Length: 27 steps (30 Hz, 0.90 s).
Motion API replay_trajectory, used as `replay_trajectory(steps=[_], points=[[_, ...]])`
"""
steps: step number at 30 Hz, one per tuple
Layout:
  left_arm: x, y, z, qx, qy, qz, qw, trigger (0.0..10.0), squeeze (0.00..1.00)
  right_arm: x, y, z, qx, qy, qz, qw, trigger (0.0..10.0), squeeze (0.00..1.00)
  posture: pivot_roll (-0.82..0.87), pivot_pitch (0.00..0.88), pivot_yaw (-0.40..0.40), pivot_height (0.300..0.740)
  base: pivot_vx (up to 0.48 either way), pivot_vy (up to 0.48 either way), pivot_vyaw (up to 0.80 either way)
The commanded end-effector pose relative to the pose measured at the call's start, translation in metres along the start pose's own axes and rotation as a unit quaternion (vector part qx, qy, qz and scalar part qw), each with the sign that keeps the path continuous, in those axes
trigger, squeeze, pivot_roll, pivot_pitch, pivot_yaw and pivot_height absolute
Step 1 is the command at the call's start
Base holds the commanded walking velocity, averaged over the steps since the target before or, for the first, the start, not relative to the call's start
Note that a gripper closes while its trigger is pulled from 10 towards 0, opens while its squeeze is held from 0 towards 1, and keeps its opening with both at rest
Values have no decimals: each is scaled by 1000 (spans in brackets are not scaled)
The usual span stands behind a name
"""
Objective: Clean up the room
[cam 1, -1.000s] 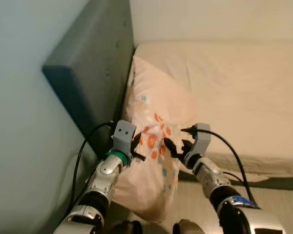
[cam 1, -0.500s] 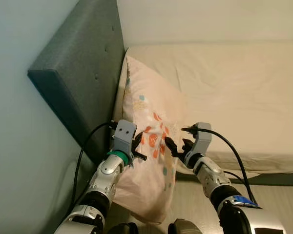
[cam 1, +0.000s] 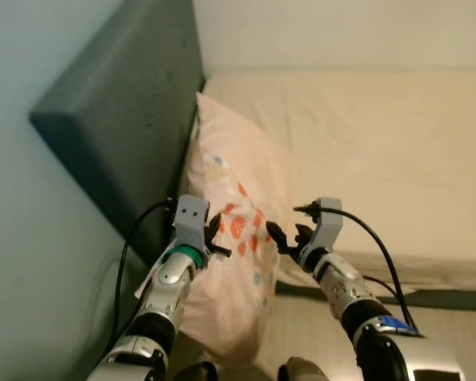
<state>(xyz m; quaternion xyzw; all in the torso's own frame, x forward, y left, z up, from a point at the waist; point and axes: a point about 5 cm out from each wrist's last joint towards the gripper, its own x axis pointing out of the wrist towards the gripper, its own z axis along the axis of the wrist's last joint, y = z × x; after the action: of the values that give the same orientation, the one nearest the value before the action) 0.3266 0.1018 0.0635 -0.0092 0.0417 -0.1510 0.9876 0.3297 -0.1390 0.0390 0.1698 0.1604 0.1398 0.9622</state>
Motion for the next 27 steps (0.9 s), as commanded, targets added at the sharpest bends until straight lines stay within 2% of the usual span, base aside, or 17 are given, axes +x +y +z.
replay_trajectory(steps=[1, 2, 5, 6, 12, 18, 21, 25, 27], points=[[1, 6, 8, -6, -17, 3, 1000, 10000, 0, 0, 5, -8, 4, 14, 7, 1000, 10000, 0, -122, 40, 102, 740, 0, 0, 0], [1, 12, 12, -13, -29, 6, 999, 10000, 0, 0, 5, -8, 4, 13, 8, 1000, 10000, 0, -121, 40, 101, 740, 274, 0, 0], [0, 15, 14, -14, -32, 9, 999, 10000, 0, 0, 6, -7, 4, 12, 9, 1000, 10000, 0, -121, 40, 101, 740, 274, 0, 0], [1, 24, 22, -10, -47, 22, 999, 10000, 0, 2, 8, -6, 3, 11, 14, 1000, 10000, 0, -117, 43, 96, 740, 300, 0, 0], [5, 35, 44, -10, -88, 42, 995, 10000, 0, 4, 11, -2, 1, 5, 24, 1000, 10000, 0, -116, 45, 89, 740, 306, 0, 0], [9, 33, 64, -21, -125, 44, 991, 10000, 0, 5, 12, 0, 0, 3, 29, 1000, 10000, 0, -117, 44, 88, 740, 333, 0, 0], [13, 25, 82, -32, -157, 32, 987, 10000, 0, 5, 12, 1, 0, 1, 30, 1000, 10000, 0, -118, 44, 84, 740, 354, 0, 0], [14, 22, 88, -35, -166, 27, 985, 10000, 0, 5, 12, 1, 0, 1, 31, 1000, 10000, 0, -118, 44, 84, 740, 356, 0, 0], [16, 15, 97, -49, -181, 20, 982, 10000, 0, 5, 13, 1, -1, 1, 33, 999, 10000, 0, -121, 44, 86, 740, 356, 0, 0]])
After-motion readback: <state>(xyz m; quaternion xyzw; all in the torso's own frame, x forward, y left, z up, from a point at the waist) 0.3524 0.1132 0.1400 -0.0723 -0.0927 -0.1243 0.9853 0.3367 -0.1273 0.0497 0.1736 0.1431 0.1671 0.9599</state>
